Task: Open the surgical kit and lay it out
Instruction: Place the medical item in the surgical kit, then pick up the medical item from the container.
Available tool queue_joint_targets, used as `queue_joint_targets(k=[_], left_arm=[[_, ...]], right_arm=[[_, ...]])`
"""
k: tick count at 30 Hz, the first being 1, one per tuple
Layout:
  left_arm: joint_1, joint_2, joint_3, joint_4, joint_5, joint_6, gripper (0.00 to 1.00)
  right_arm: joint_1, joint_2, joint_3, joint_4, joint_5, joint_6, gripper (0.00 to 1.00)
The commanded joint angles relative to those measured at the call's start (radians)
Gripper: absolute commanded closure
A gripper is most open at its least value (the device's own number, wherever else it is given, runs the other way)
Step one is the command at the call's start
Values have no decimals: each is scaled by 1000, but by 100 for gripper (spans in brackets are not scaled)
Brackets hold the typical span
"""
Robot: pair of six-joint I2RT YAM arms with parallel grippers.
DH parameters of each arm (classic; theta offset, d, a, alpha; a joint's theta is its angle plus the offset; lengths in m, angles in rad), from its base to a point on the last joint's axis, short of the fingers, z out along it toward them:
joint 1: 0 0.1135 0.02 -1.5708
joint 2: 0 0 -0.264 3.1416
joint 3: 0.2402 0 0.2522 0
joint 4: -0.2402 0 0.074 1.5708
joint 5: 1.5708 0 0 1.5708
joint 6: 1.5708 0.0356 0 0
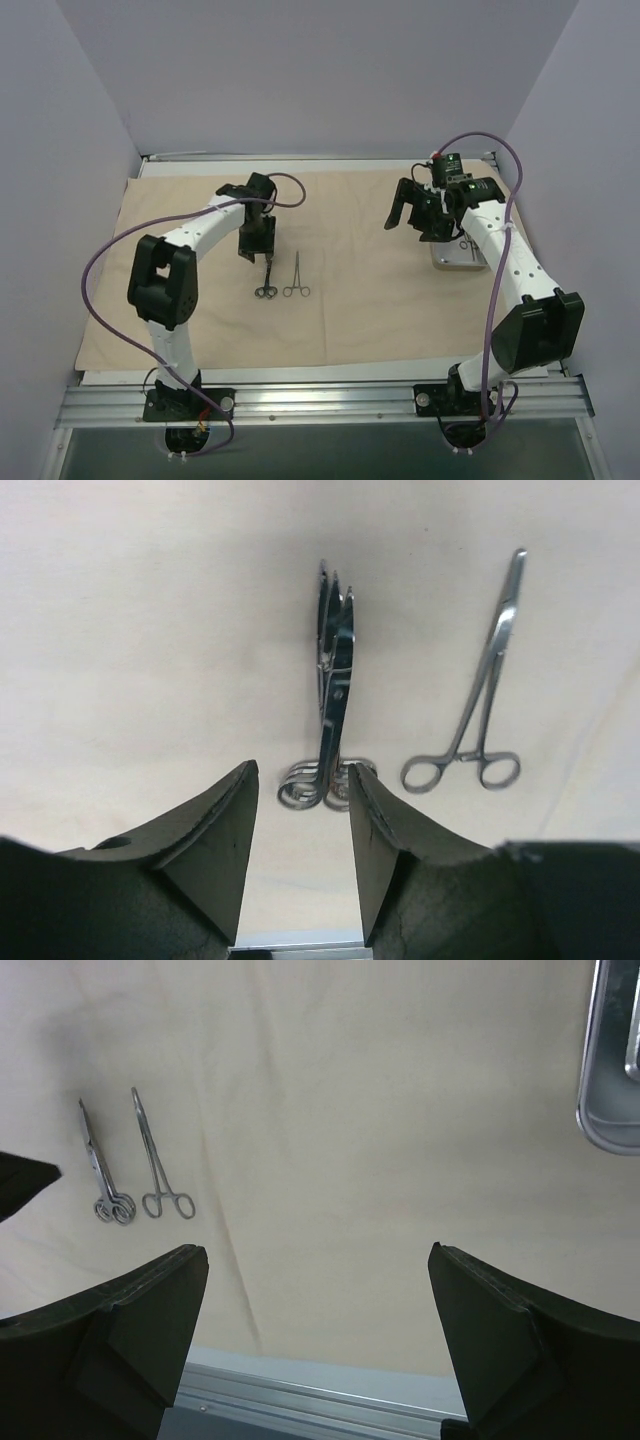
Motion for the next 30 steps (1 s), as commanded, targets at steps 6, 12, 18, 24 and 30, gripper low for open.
queue_joint_targets(k=[6, 12, 18, 24, 30], left_arm=[[50, -368, -11, 69, -6, 117, 49], [56, -492, -97, 138, 190, 168, 49], [88, -523, -146, 165, 273, 182, 49], [159, -499, -140, 178, 288, 194, 50], [216, -418, -91, 143, 302, 203, 50]], right_arm=[[-96, 66, 84, 8, 179, -98, 3], [-265, 145, 35, 114, 322, -125, 20], [-331, 326, 146, 136, 386, -204, 39], [-346, 447, 202, 205, 362, -294, 34], [-357, 569, 262, 270, 306, -368, 32]])
